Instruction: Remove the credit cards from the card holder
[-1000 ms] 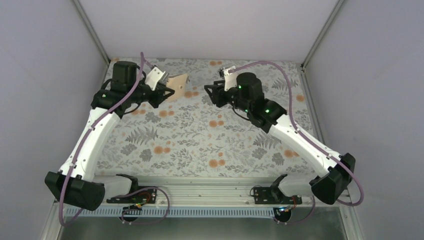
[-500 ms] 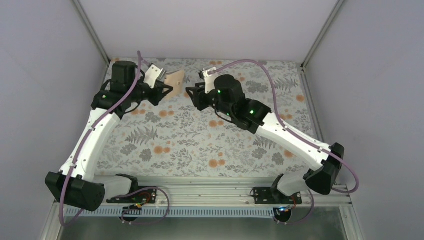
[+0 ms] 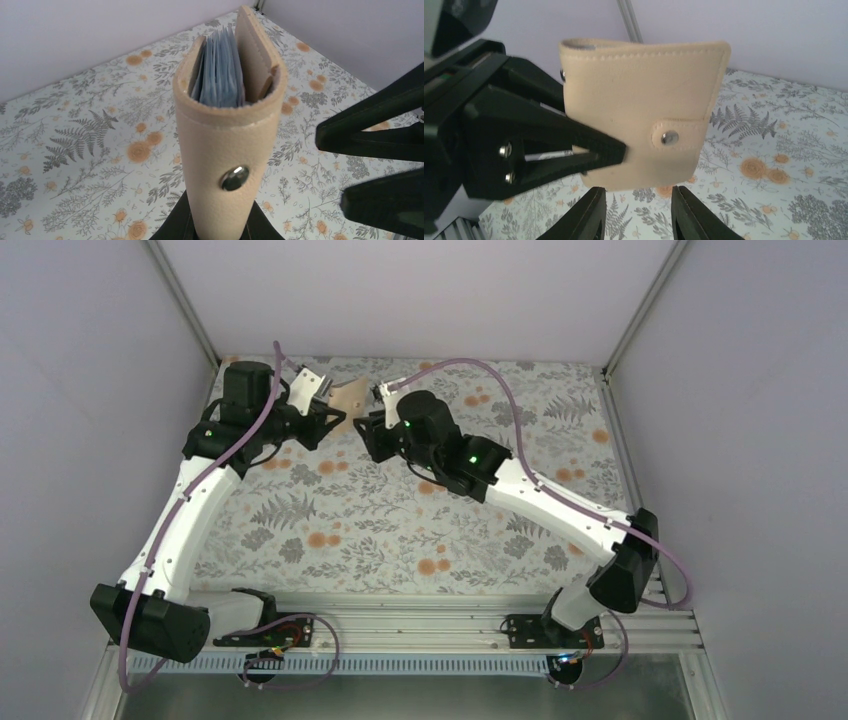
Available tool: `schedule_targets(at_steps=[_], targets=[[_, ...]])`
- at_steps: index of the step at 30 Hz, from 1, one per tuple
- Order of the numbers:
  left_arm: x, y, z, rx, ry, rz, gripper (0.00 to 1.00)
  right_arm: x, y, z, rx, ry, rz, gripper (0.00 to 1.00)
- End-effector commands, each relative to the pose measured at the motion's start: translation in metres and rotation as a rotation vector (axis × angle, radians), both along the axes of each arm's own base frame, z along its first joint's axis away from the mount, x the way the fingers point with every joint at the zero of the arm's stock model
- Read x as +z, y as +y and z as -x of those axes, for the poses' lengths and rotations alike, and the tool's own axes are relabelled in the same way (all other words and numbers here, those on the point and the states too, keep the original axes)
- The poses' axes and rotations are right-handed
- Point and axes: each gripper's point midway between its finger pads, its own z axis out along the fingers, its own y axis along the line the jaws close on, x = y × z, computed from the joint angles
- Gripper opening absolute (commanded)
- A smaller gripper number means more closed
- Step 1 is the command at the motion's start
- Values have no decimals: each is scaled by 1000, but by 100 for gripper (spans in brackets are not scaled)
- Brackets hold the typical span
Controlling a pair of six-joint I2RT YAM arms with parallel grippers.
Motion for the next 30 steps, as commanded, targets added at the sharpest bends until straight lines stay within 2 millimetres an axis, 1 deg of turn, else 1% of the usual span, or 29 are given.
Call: schedule_targets(at_steps=[1, 4, 9, 11, 12, 14, 17, 22, 24, 25, 28, 30], targets=[[14, -1, 4, -11, -39, 26, 2, 26, 6, -12, -62, -55, -42, 32], [15, -3, 6, -21, -37, 34, 2, 26, 7, -20, -97, -71, -44, 30], [15, -3, 6, -21, -35, 34, 2, 17, 12, -32, -128, -69, -20, 27], [14, -3, 6, -22, -33, 35, 2, 21, 13, -34, -126, -73, -30, 27], [13, -3, 6, -23, -32, 35, 2, 9, 20, -38, -122, -62, -10, 27], [13, -4, 6, -26, -31, 36, 2, 6, 25, -40, -119, -62, -2, 27], [15, -4, 7, -33, -35, 38, 2, -3, 26, -49, -148, -52, 29, 25], [15, -7, 10, -52, -30, 48, 2, -12, 19, -58, -199, -52, 57, 15], [15, -7, 10, -53, -32, 49, 2, -15, 16, -62, -212, -49, 66, 9], [15, -7, 10, -54, -32, 49, 2, -17, 13, -63, -220, -45, 69, 5], [16, -7, 11, -56, -35, 47, 2, -23, 2, -68, -250, -37, 84, 4], [16, -6, 12, -54, -39, 42, 2, -26, -12, -72, -276, -35, 91, 4]])
